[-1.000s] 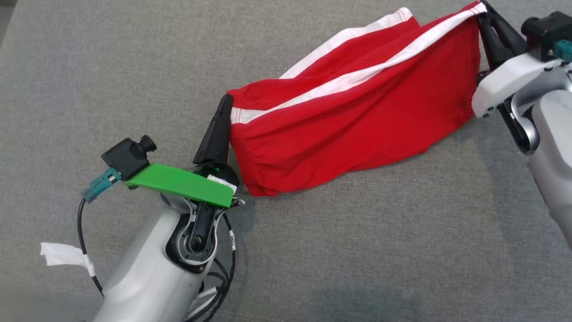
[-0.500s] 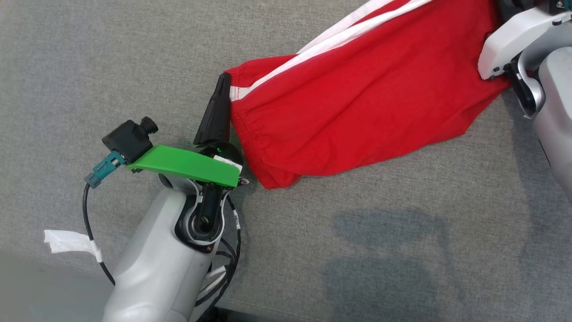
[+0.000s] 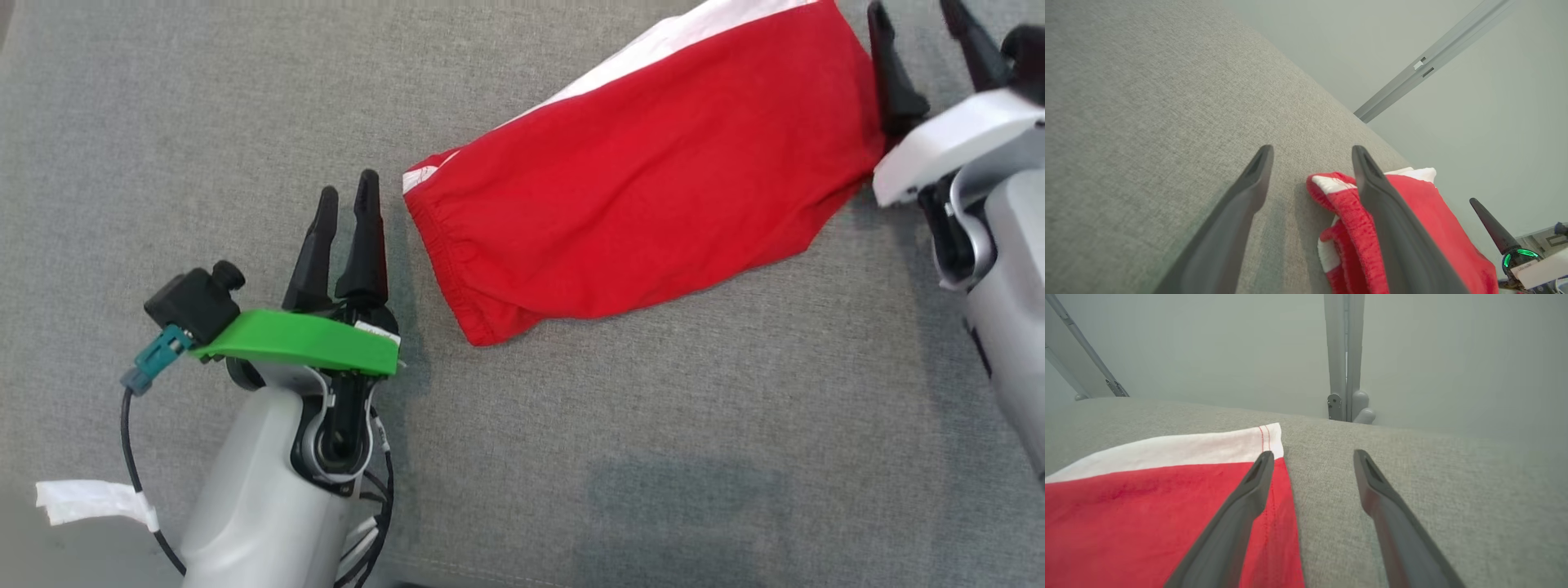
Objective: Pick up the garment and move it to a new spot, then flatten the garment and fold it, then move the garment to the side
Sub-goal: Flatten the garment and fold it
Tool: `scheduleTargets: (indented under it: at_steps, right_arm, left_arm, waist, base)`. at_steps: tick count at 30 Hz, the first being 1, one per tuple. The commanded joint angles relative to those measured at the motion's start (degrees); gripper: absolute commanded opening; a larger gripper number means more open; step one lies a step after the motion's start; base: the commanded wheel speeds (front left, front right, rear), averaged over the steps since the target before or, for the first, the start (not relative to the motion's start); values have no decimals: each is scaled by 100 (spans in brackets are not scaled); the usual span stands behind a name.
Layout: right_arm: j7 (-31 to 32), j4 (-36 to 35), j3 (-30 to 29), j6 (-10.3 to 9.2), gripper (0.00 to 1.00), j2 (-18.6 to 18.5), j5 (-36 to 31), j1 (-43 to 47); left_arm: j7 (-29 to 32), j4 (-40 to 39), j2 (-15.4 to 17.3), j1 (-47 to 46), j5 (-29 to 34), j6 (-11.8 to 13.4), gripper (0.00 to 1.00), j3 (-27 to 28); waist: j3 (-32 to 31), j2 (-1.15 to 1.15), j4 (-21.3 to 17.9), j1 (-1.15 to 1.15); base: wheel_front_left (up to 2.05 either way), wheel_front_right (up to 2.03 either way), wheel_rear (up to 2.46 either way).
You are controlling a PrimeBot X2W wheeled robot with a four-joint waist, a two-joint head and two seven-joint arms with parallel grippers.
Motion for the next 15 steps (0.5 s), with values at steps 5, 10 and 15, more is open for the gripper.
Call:
scheduleTargets:
  at_steps: [5,10,15]
  right_arm:
    - [-14,-19,83,-10,100,122,579,799]
    - [5,138,449,-10,100,170,894,1155]
    - [80,439,609,-10,100,259,917,1092]
  left_arm:
    - [1,-68,16,397,37,11,100,45]
    - [1,-54,14,595,128,11,100,-15]
    - [1,-41,14,649,169,11,100,-18]
  waist:
    - [-389,39,-189,0]
    - [-509,39,-214,0]
    - [-543,39,-198,0]
  base:
    - [0,0,0]
    - [0,0,0]
    - [0,0,0]
